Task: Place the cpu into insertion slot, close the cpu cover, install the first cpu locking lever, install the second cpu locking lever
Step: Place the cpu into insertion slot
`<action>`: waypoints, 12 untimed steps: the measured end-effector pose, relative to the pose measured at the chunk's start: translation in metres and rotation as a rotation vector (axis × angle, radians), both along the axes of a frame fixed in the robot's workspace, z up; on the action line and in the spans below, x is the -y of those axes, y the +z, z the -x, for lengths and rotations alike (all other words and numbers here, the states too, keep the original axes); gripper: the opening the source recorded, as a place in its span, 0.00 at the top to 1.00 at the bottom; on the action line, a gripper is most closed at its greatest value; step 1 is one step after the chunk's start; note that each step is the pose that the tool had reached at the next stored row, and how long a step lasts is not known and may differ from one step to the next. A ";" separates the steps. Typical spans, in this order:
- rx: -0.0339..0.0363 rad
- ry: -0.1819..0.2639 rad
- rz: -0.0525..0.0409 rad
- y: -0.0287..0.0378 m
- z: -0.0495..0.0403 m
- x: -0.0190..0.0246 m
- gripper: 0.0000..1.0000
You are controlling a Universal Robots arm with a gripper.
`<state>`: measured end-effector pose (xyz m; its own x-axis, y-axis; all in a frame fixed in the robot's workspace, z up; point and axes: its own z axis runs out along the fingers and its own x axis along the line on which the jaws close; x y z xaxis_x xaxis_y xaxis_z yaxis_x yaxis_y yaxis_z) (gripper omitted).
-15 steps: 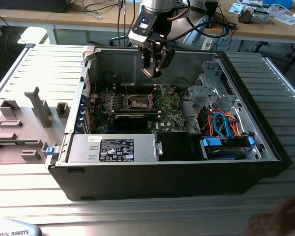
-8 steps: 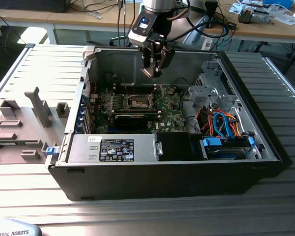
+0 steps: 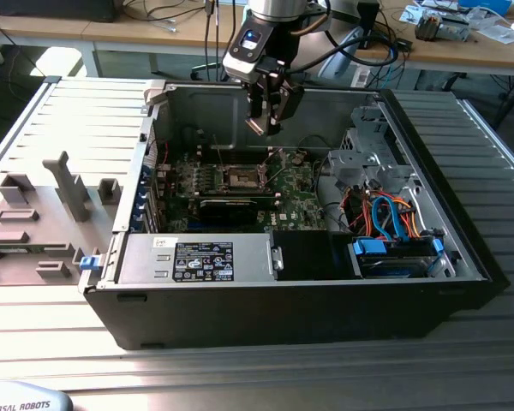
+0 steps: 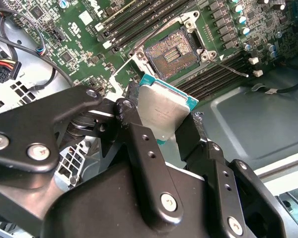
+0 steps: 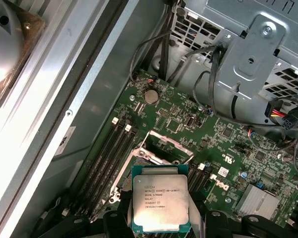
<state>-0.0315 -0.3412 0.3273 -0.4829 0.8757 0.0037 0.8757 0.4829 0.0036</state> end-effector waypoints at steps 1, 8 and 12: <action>0.0000 -0.002 0.0000 0.0000 0.0000 0.0000 0.46; 0.0001 -0.024 0.0006 -0.0003 0.0000 0.0000 0.46; 0.0003 -0.037 0.0161 -0.0004 0.0001 0.0000 0.46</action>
